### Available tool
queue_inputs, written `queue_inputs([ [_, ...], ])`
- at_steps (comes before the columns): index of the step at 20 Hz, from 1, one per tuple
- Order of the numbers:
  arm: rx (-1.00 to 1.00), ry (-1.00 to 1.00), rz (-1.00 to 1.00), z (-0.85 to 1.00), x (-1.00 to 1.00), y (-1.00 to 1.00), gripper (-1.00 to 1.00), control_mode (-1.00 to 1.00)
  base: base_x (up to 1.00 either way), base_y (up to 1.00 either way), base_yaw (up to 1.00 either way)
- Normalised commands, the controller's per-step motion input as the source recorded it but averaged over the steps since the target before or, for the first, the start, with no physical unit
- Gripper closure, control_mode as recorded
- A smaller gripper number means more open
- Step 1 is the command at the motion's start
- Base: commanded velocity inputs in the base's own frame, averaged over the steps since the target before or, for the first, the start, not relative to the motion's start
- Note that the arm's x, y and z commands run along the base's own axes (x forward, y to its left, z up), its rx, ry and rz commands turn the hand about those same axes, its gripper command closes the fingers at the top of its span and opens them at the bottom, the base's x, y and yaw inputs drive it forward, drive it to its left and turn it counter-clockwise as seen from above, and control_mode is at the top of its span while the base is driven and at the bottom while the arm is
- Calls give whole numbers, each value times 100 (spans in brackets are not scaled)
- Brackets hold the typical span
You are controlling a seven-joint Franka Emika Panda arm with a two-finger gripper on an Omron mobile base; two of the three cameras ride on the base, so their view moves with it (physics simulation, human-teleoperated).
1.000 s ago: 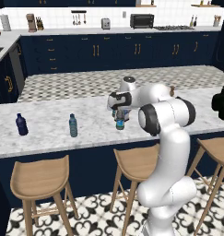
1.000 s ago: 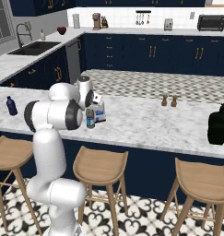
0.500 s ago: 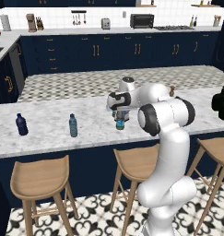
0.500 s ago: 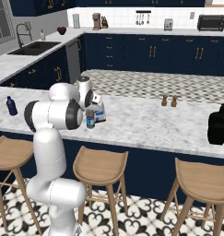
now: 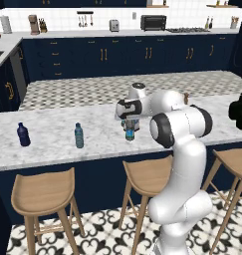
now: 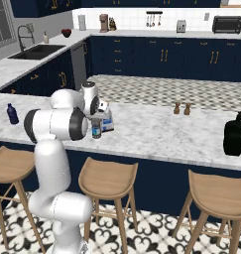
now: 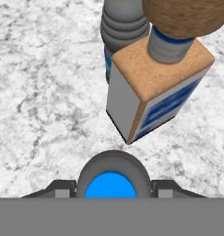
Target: Move the plastic bottles in the middle to the plastics group, and the glass bottles in the middle to the glass group.
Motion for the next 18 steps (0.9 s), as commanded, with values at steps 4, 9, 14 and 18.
queue_inputs([
  [4, -2, -7, 12, 24, -60, 0, 100, -100, 0, 0, 0],
  [9, -4, -5, 10, 27, -54, -1, 100, -100, 0, 0, 0],
  [14, -1, -5, 7, 27, -59, -2, 100, -100, 0, 0, 0],
  [18, 0, 0, 5, 30, -43, -14, 100, -100, 0, 0, 0],
])
